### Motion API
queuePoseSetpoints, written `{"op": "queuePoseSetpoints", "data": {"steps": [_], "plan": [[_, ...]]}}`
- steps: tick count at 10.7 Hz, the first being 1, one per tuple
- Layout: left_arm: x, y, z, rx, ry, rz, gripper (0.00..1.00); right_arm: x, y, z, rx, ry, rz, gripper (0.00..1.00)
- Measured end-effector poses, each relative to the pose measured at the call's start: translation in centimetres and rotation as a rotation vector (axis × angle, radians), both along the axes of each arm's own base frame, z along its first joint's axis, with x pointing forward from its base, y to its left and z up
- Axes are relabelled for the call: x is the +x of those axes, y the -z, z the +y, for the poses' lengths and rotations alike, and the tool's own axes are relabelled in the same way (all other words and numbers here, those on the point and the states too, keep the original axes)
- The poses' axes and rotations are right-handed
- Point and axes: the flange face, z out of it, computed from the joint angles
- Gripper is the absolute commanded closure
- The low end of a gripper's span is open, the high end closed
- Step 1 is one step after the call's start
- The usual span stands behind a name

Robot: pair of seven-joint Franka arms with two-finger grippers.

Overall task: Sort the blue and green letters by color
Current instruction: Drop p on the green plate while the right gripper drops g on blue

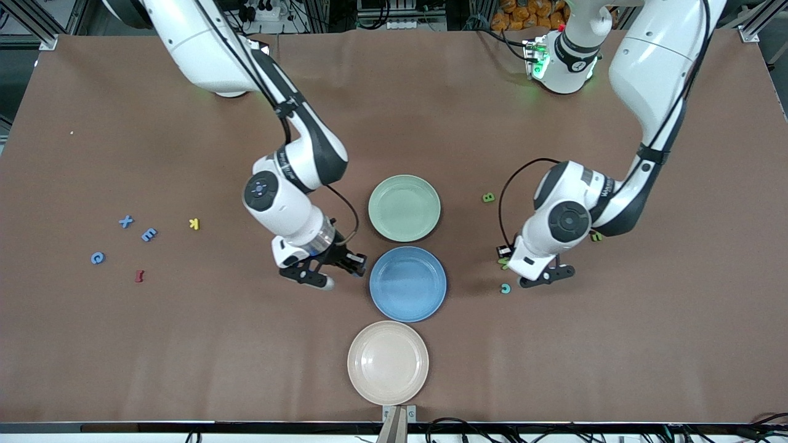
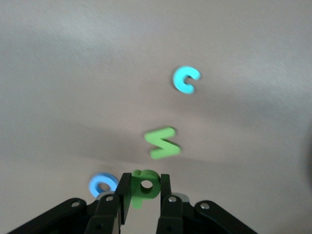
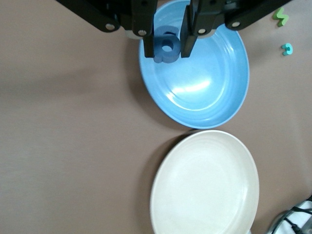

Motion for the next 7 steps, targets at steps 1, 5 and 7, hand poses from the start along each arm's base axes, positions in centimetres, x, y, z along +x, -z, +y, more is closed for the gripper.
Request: {"op": "queuePoseSetpoints", "data": {"steps": [1, 5, 7], "plan": [[-0.7, -0.3, -1.6, 0.001, -0.028, -0.002, 1.0, -0.1, 0.6, 1.2, 0.012, -0.003, -0.041, 0.87], [-6.2, -0.6, -11.7, 0.018, -0.094, -0.007, 1.0, -1.5, 1.9, 6.7, 0.045, -0.051, -0.119, 0.0], [-8.3, -0.9, -15.1, 0.021, -0.104, -0.015, 1.0, -2.7, 2.5, 8.5, 0.052, -0.053, -0.104, 0.0]]}}
